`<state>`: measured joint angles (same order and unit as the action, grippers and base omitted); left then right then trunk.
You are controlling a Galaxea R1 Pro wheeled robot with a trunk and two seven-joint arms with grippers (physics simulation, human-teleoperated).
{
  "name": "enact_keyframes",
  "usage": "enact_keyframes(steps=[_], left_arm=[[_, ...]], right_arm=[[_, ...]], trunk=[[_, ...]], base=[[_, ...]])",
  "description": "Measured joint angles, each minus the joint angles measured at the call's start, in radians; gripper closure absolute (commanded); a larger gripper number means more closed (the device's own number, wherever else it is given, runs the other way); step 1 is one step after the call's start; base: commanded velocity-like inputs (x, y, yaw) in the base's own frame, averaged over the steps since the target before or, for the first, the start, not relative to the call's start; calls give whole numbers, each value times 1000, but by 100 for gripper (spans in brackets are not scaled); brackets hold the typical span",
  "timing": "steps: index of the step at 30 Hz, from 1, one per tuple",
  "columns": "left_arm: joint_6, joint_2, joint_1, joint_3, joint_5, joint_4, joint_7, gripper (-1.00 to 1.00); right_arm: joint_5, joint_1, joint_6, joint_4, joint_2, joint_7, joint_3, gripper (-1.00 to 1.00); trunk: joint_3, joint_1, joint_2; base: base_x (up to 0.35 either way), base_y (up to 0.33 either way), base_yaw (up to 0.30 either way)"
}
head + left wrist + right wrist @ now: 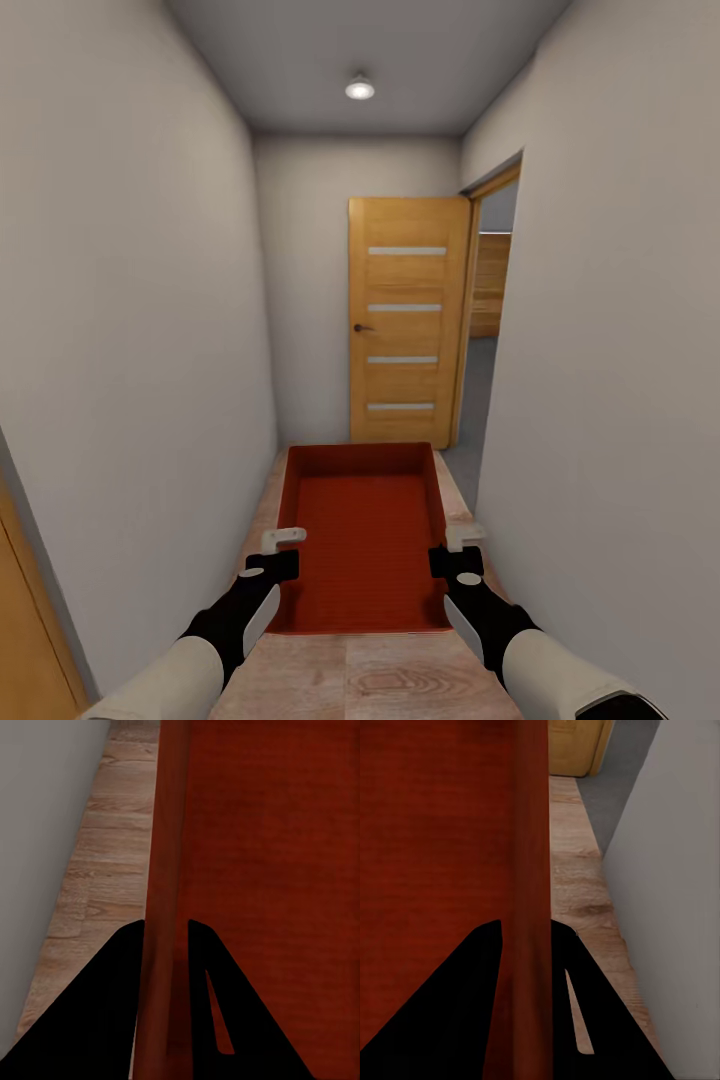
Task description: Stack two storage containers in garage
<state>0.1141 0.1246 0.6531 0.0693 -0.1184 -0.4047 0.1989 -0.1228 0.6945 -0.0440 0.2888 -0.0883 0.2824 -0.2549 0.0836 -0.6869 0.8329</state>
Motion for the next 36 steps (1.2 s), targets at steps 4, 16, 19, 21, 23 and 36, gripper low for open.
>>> enact_keyframes(steps=[4,16,19,21,23,36], left_arm=[[0,0,0,0,1,0,0,100],[0,1,0,0,0,0,3,100],[0,2,0,0,-2,1,3,100],[0,1,0,1,-6,2,4,100],[0,1,0,1,-6,2,3,100],[0,-2,0,-1,-6,2,-1,100]], right_arm=[[-1,0,0,0,0,0,-1,100],[0,0,0,0,1,-4,1,100],[4,0,3,1,1,-4,3,100],[8,0,5,2,1,-5,5,100],[8,0,6,2,1,-4,5,100],[10,0,8,2,-2,-1,4,100]], trunk=[[0,0,0],[0,0,0],[0,0,0],[0,0,0],[0,0,0],[0,0,0]], base=[[322,0,0],[322,0,0],[322,0,0],[322,0,0],[322,0,0],[322,0,0]])
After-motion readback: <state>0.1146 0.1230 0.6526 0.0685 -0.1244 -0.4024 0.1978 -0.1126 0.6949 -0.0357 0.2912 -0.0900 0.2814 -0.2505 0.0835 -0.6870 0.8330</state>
